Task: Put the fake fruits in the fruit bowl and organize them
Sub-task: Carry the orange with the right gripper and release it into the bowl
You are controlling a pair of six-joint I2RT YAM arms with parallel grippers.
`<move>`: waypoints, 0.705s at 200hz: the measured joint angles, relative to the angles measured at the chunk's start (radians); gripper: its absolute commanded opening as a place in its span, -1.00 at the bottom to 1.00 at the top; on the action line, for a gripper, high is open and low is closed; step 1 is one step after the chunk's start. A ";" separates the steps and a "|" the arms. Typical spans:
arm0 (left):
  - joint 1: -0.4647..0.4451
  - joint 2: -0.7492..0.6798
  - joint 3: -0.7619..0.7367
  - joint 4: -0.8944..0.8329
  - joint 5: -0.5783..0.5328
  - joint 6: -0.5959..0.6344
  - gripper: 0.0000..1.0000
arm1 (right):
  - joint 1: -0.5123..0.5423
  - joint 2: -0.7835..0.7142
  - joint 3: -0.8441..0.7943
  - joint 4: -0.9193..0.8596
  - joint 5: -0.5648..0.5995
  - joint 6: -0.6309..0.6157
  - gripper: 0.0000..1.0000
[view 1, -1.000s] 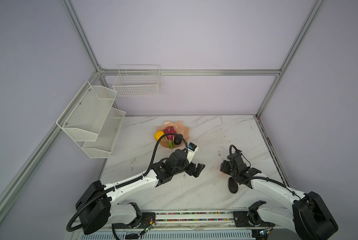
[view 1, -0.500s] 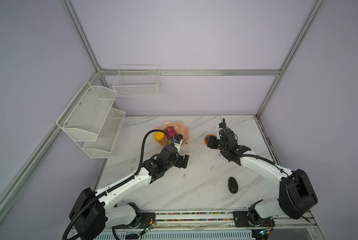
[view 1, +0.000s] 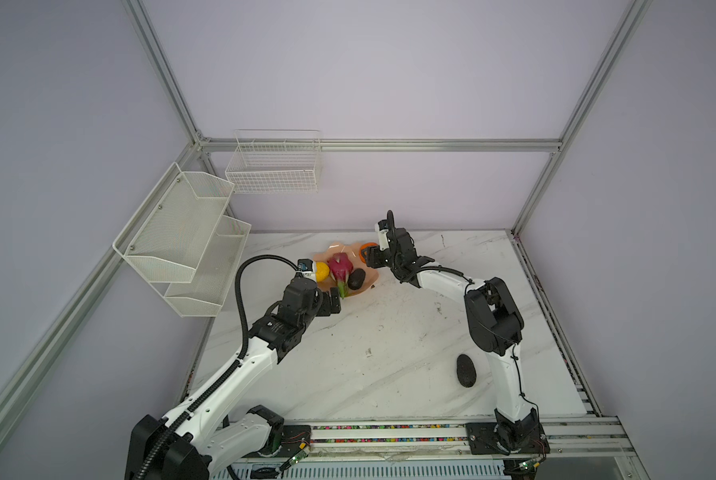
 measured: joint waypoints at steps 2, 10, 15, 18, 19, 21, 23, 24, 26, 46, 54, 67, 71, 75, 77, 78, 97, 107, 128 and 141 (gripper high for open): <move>0.002 -0.002 0.000 0.000 0.000 0.000 1.00 | 0.000 0.005 0.005 0.001 -0.002 -0.001 0.24; 0.008 -0.007 0.000 0.000 0.000 0.000 1.00 | 0.001 0.030 0.025 0.003 -0.006 -0.005 0.24; 0.011 -0.010 0.000 0.000 0.001 0.000 1.00 | 0.002 0.043 0.037 0.004 -0.008 -0.007 0.25; 0.013 -0.011 0.000 0.000 0.001 0.000 1.00 | 0.003 0.051 0.044 0.003 -0.009 -0.009 0.24; 0.014 -0.011 0.000 0.000 0.001 0.000 1.00 | 0.003 0.053 0.045 0.003 -0.009 -0.009 0.25; 0.016 -0.012 0.000 0.001 0.002 0.000 1.00 | 0.004 0.058 0.048 0.003 -0.009 -0.009 0.25; 0.017 -0.013 0.000 0.001 0.002 0.000 1.00 | 0.004 0.063 0.052 0.003 -0.010 -0.010 0.25; 0.017 -0.013 0.000 0.001 0.002 0.000 1.00 | 0.004 0.065 0.055 0.003 -0.010 -0.010 0.25; 0.018 -0.013 0.000 0.001 0.001 0.000 1.00 | 0.005 0.069 0.059 0.002 -0.010 -0.010 0.25; 0.029 -0.013 0.000 0.001 0.008 0.000 1.00 | 0.010 0.105 0.092 0.003 -0.010 -0.017 0.28; 0.030 -0.012 0.000 0.002 0.011 0.000 1.00 | 0.013 0.114 0.102 0.002 -0.010 -0.018 0.30; 0.034 -0.011 0.000 0.002 0.017 0.000 1.00 | 0.018 0.124 0.111 0.002 -0.010 -0.021 0.34; 0.034 -0.010 0.000 0.002 0.019 0.000 1.00 | 0.020 0.127 0.115 0.002 -0.010 -0.022 0.35; 0.035 -0.009 0.000 0.003 0.021 0.000 1.00 | 0.022 0.129 0.118 0.002 -0.010 -0.021 0.37; 0.035 -0.008 0.000 0.003 0.022 0.000 1.00 | 0.023 0.130 0.121 0.002 -0.010 -0.022 0.39; 0.036 -0.008 0.000 0.003 0.022 0.000 1.00 | 0.023 0.131 0.121 0.002 -0.010 -0.023 0.39; 0.037 -0.003 0.000 0.006 0.033 0.001 1.00 | 0.028 0.146 0.143 0.002 -0.009 -0.023 0.52; 0.037 -0.002 0.000 0.007 0.039 0.001 1.00 | 0.030 0.155 0.155 0.002 -0.007 -0.027 0.58; 0.037 -0.002 0.000 0.009 0.044 0.001 1.00 | 0.034 0.166 0.164 -0.001 0.001 -0.028 0.66; 0.038 -0.002 0.000 0.009 0.048 0.001 1.00 | 0.034 0.169 0.167 -0.002 0.008 -0.029 0.70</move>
